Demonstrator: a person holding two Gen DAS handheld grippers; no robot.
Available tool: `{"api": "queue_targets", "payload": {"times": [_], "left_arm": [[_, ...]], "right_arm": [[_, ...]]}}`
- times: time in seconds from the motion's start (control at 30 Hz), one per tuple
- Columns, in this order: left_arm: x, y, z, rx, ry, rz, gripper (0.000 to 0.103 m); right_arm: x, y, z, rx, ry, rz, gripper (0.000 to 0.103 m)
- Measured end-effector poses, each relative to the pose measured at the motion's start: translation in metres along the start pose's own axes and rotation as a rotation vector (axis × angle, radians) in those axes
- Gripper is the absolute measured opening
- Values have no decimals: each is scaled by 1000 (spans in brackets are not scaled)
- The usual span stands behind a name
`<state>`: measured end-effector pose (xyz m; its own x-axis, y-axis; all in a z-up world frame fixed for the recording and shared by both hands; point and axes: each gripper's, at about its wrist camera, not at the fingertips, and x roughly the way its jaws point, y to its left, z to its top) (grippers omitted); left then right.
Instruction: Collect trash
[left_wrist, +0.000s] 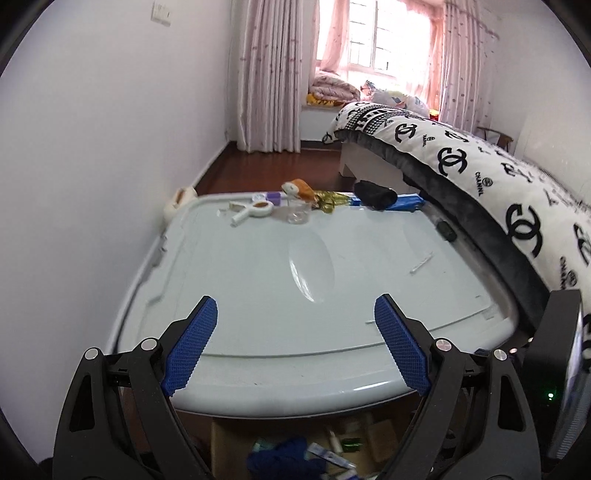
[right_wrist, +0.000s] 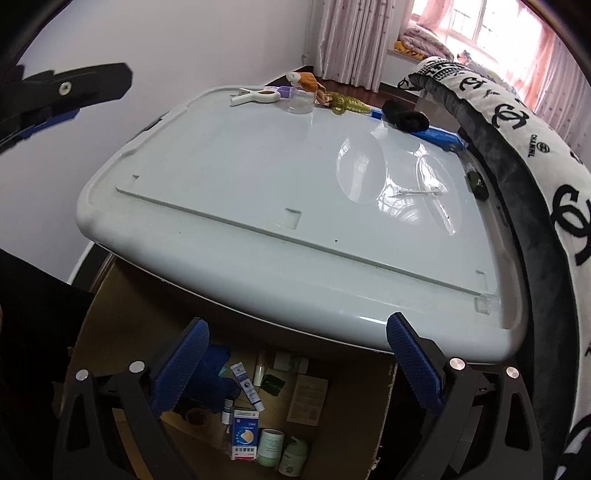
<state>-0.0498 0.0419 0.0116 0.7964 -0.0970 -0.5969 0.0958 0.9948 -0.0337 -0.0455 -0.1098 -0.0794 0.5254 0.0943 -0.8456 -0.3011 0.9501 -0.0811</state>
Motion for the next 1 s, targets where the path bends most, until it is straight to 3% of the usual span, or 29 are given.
{"api": "queue_targets", "payload": {"times": [0.03,0.27,0.63,1.0], "left_arm": [[-1,-2,0,12,-11,10,92],[-23,-11,2,58,-136,2,93],[-36,-21,-2,81,-230,-33,95],[-34,-39,-11,171,-206,-127,95]], "right_arm": [[0,0,0,-4,-1,-1,95],[-1,2,0,-12,-1,-2,96],[2,7,-3,-36,9,1,96],[5,7,-6,-52,20,-11,96]]}}
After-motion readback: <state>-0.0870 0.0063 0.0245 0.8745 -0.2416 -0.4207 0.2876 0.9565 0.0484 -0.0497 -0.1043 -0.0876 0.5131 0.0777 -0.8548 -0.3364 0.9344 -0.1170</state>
